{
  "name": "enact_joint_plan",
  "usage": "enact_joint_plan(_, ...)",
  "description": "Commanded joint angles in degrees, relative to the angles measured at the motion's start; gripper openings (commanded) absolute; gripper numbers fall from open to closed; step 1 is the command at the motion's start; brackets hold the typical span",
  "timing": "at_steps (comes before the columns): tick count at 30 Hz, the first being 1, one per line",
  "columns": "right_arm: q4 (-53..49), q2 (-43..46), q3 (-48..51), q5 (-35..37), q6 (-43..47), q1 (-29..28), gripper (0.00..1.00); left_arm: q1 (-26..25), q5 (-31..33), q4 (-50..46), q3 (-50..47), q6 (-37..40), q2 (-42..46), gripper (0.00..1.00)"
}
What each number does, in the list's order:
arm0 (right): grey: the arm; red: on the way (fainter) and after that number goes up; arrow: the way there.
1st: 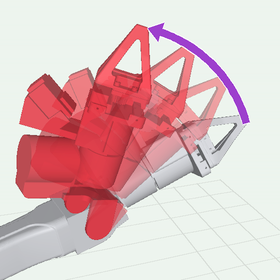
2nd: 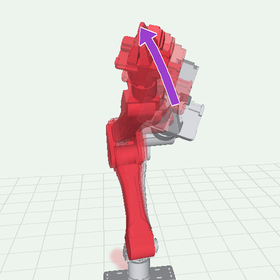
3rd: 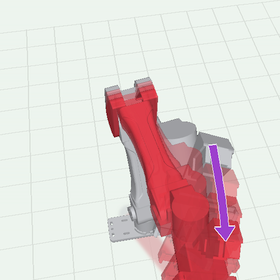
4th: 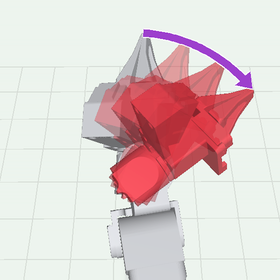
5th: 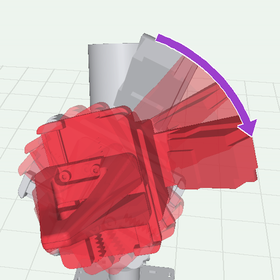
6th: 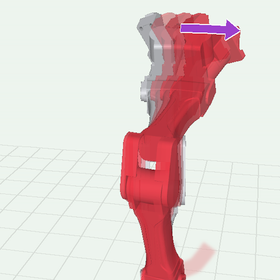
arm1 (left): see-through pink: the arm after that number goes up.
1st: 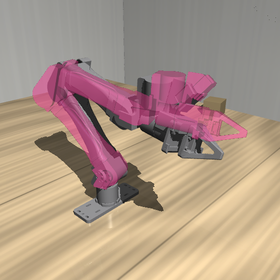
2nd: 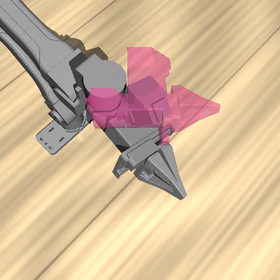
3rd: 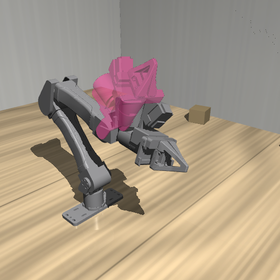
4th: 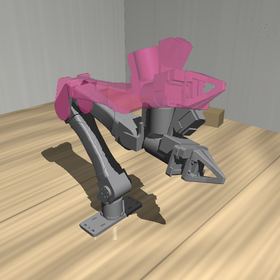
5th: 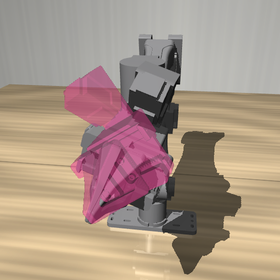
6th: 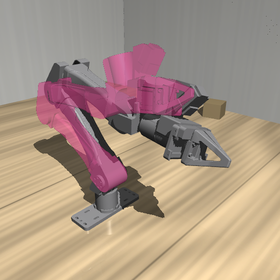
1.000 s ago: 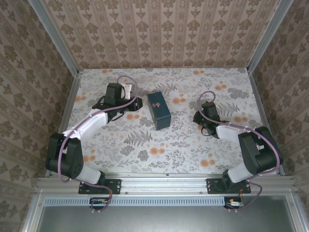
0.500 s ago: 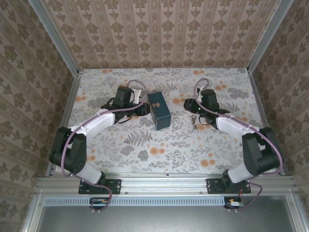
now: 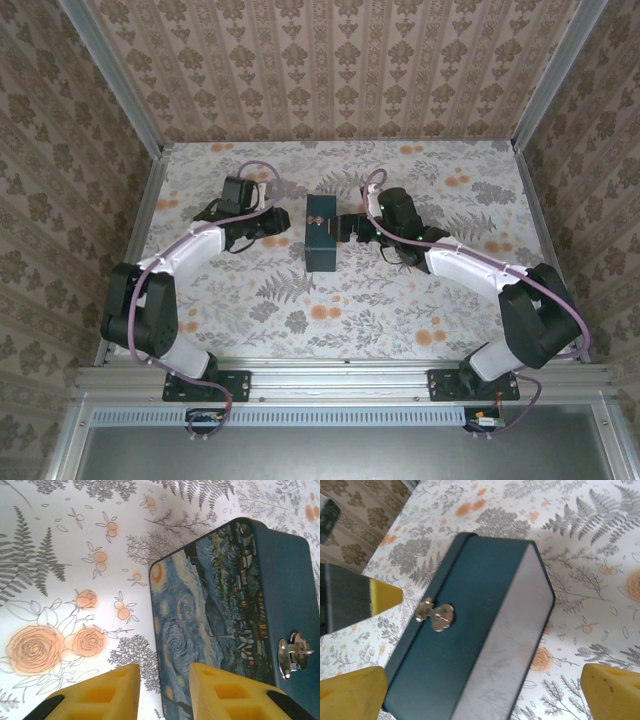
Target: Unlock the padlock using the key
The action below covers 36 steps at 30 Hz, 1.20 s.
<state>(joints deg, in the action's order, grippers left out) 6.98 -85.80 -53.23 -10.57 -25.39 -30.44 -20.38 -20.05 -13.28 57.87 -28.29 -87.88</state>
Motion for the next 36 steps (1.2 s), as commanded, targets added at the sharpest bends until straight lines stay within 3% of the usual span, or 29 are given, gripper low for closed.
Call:
enact_joint_plan(1,-4.15,1.07,-2.1,3.59,-1.71,-1.69,1.0,0.53,1.51,-1.73,0.46,1.27,2.81,0.32)
enact_joint_plan(3,-6.82,0.82,-4.23,7.23,-2.26,-4.74,1.0,0.23,2.04,-2.42,0.82,1.41,2.38,0.31)
enact_joint_plan(5,-13.82,0.3,-8.28,17.54,-5.18,-9.39,1.0,-0.14,4.33,-3.81,0.78,2.04,2.29,0.3)
enact_joint_plan(8,-19.63,-0.57,-11.31,27.26,-12.13,-13.89,1.0,-0.01,7.02,-4.19,-0.44,2.17,3.0,0.29)
enact_joint_plan(17,-22.69,-10.01,-16.49,36.09,-16.54,-19.03,1.0,0.16,6.03,-3.31,-2.26,2.51,4.58,0.27)
enact_joint_plan(26,-17.97,-16.19,-18.95,35.95,-15.47,-21.11,1.0,1.31,4.58,-2.72,-4.16,3.22,6.79,0.26)
enact_joint_plan(33,-21.39,-18.47,-20.85,36.29,-15.92,-21.21,0.99,2.32,3.8,-2.2,-5.43,3.03,7.24,0.25)
enact_joint_plan(36,-20.35,-17.89,-19.25,35.92,-17.35,-21.18,0.85,2.62,3.71,-2.45,-5.38,3.12,7.44,0.24)
